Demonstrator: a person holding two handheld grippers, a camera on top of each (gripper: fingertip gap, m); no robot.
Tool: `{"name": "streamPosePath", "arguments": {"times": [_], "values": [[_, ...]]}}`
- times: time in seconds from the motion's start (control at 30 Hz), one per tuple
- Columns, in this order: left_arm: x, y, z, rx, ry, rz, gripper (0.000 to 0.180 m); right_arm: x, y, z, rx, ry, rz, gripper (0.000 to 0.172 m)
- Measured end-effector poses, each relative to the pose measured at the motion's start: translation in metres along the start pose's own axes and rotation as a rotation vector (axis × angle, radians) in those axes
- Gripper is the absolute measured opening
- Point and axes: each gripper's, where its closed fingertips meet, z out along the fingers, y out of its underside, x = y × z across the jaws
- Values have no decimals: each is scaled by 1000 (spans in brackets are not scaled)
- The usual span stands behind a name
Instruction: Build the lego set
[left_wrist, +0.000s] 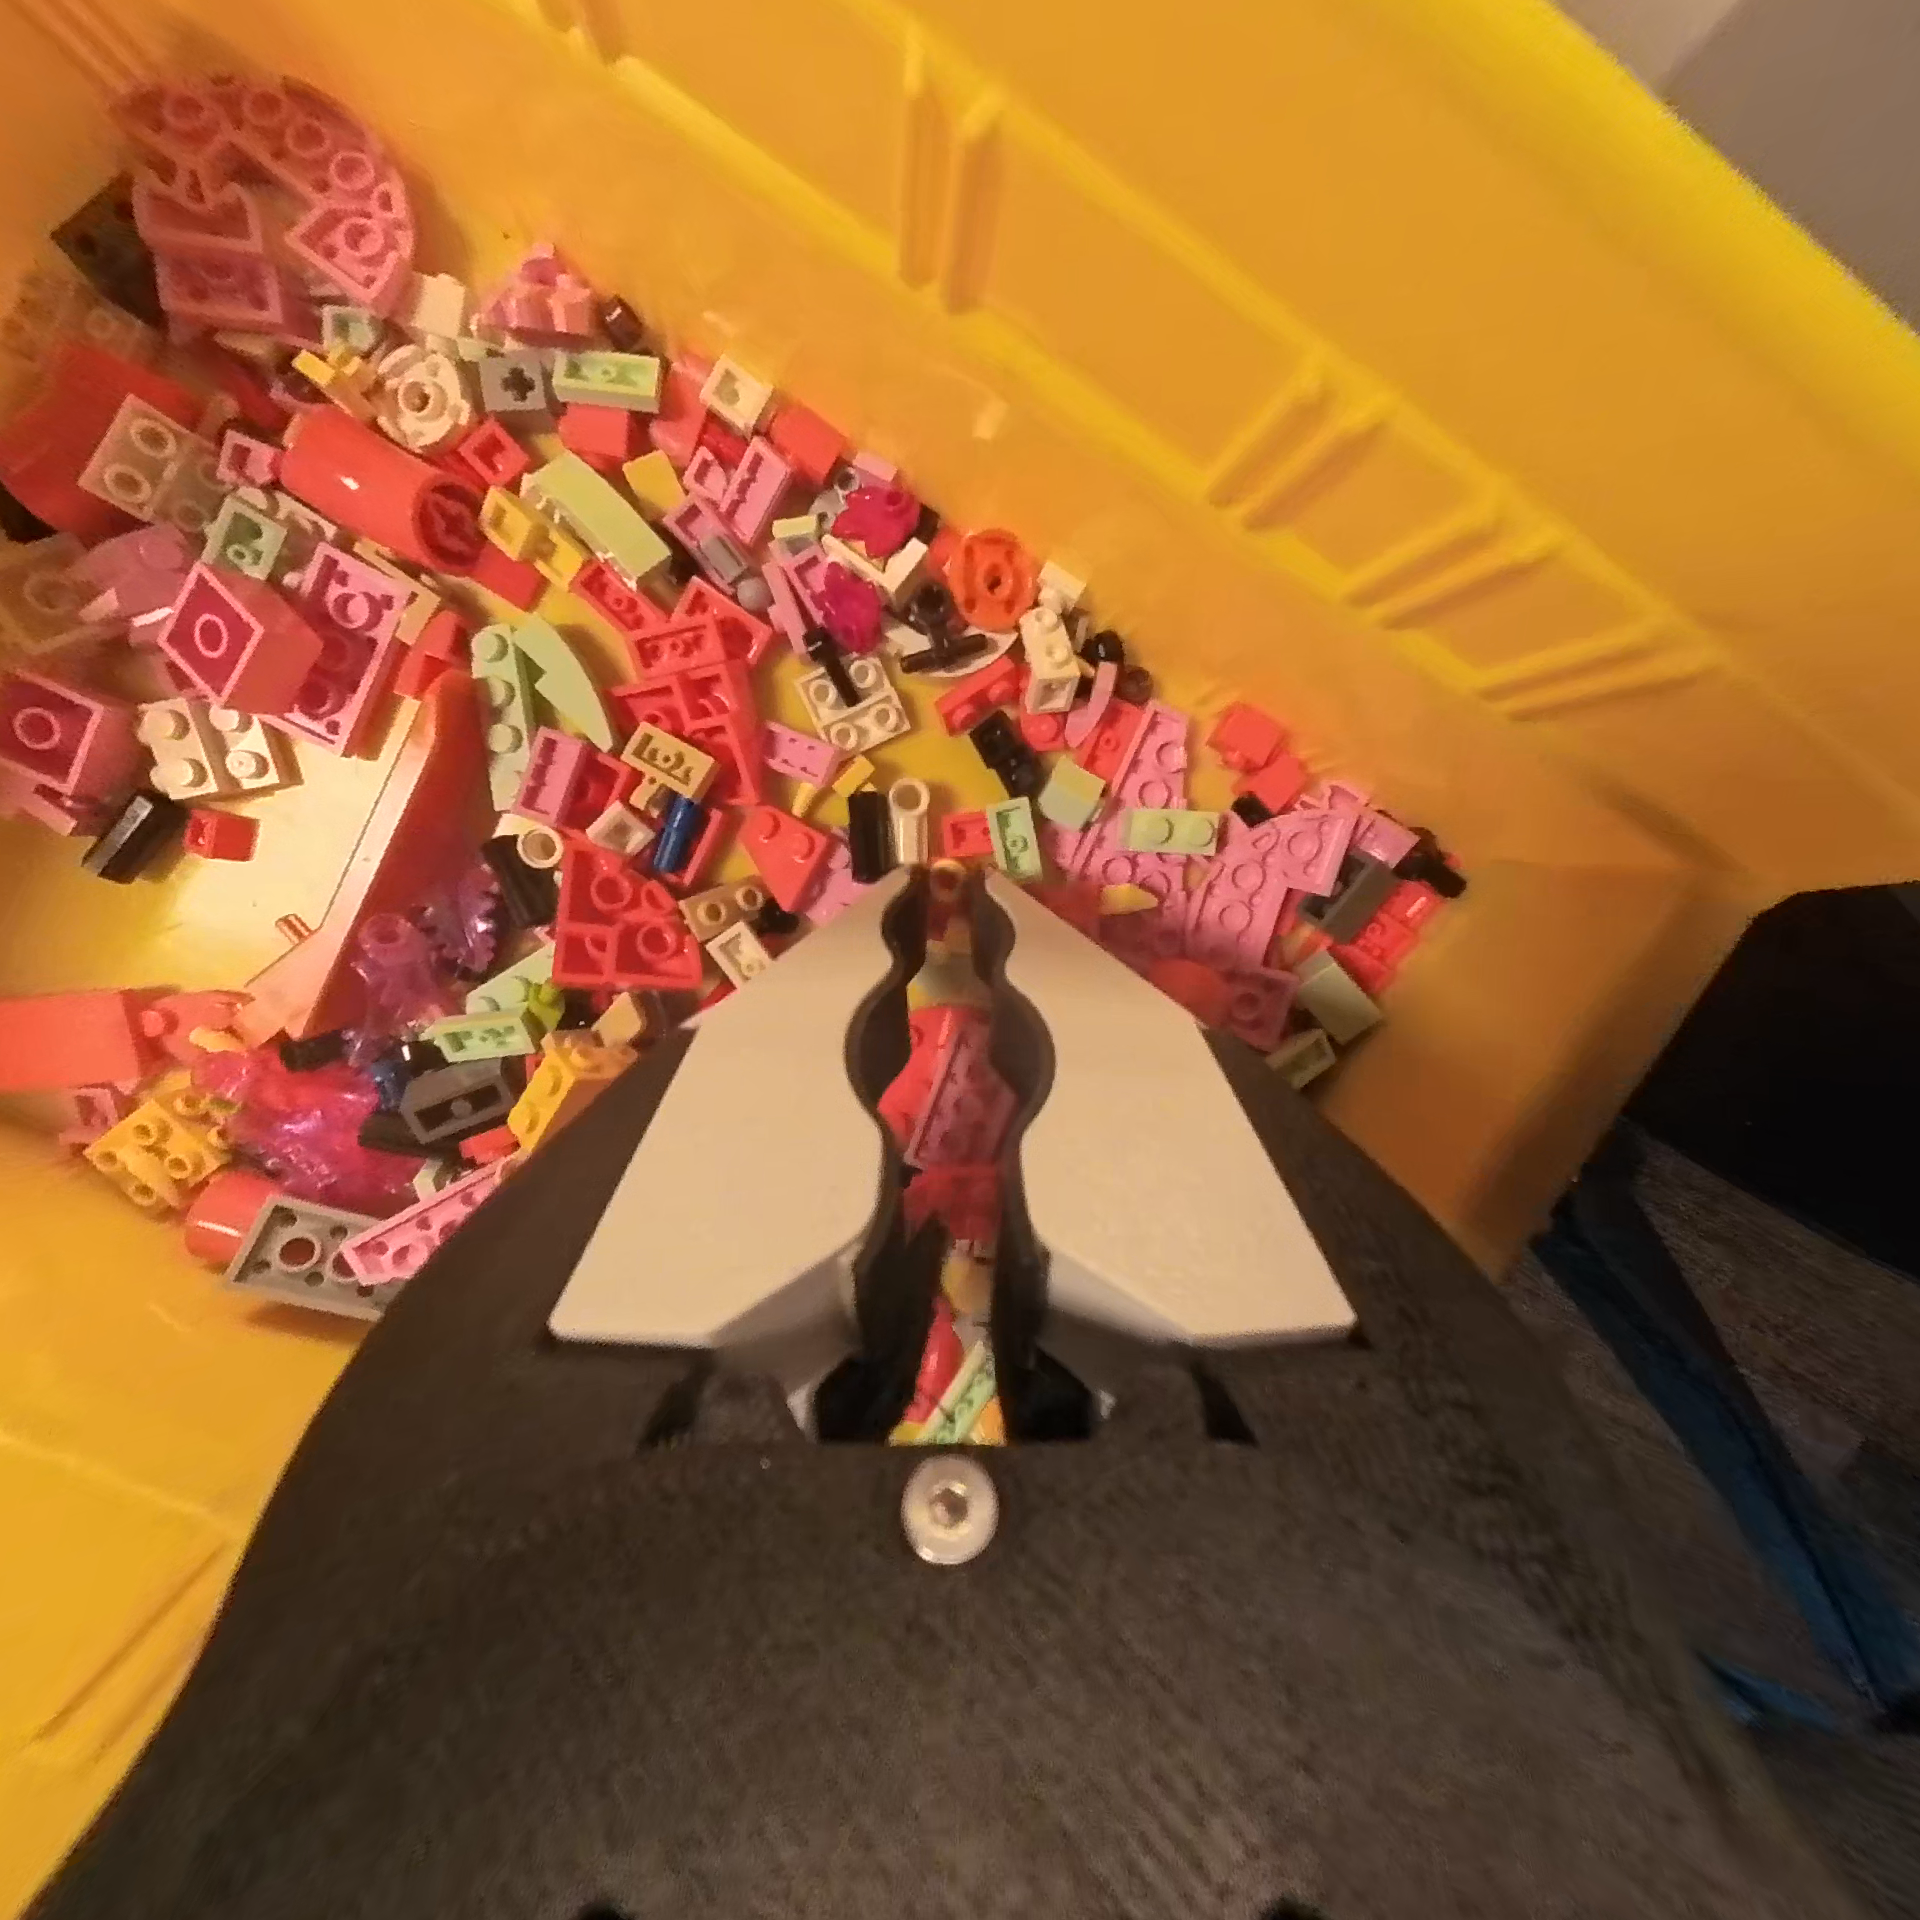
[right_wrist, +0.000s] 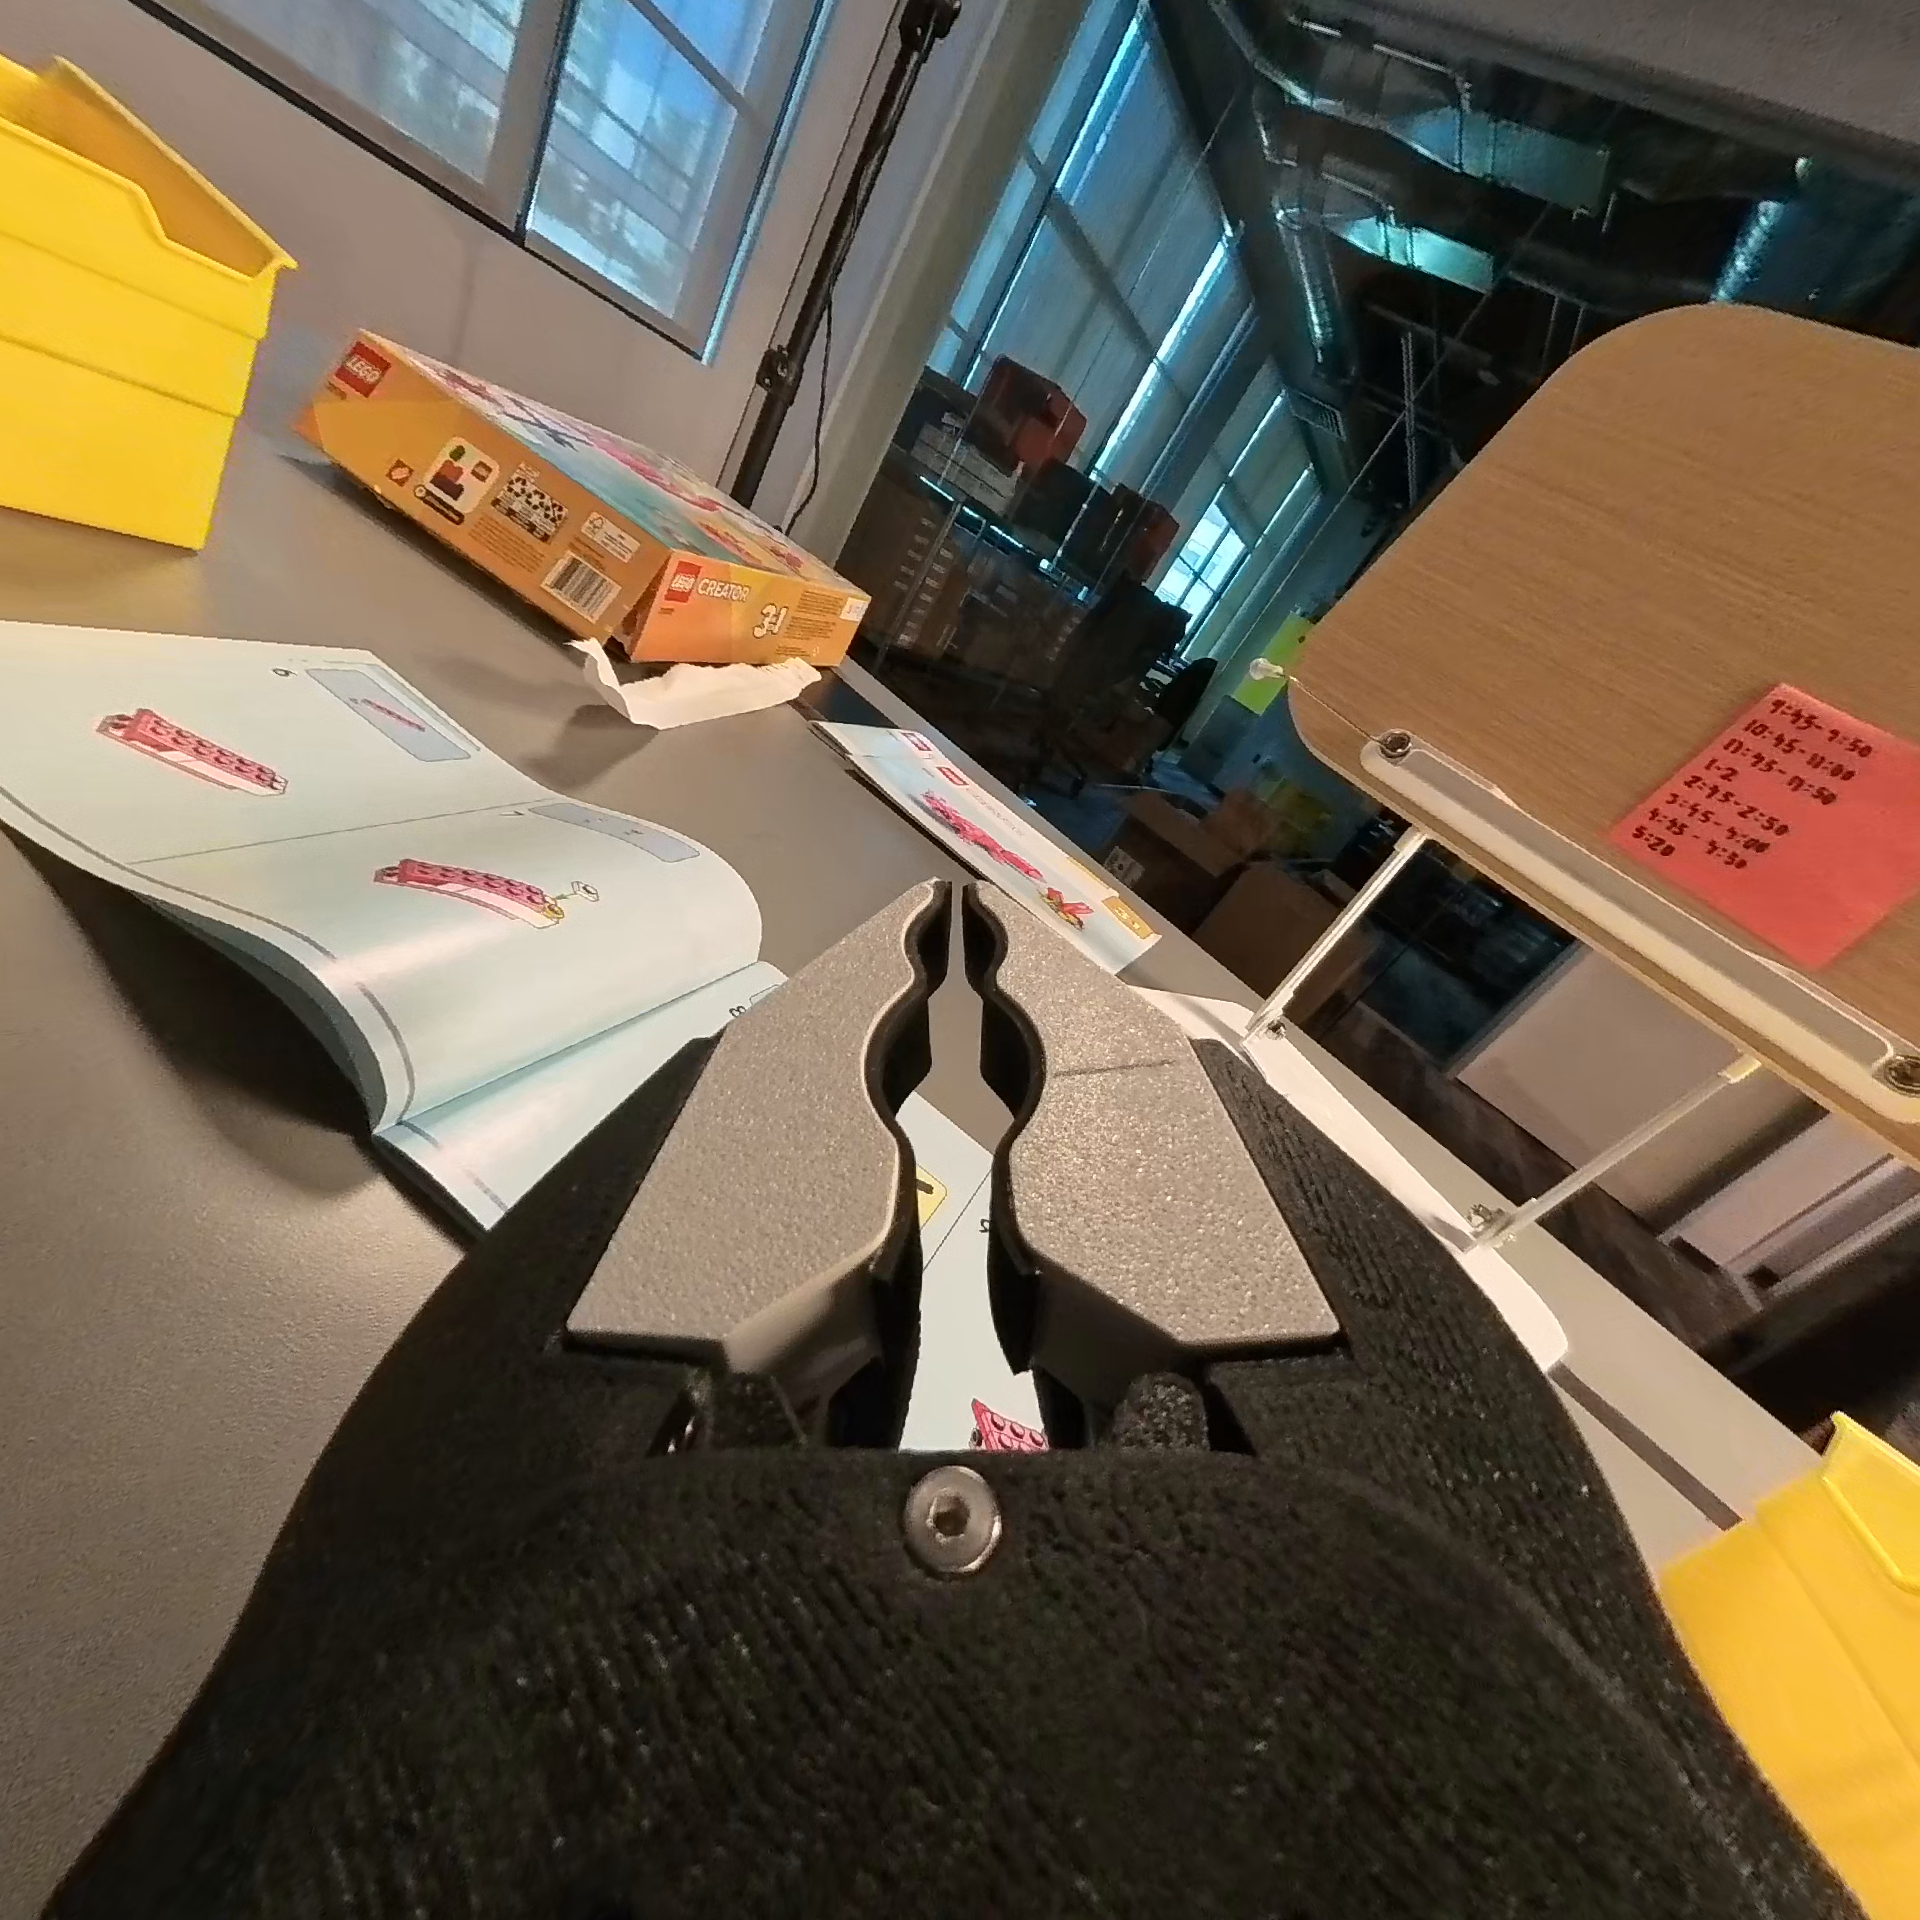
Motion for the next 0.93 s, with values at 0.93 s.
{"name": "streamPosePath", "arguments": {"times": [0.93], "values": [[143, -274, -100, 1348, 355, -250, 5, -87, -164, -81, 551, -488, 42, 17]]}}
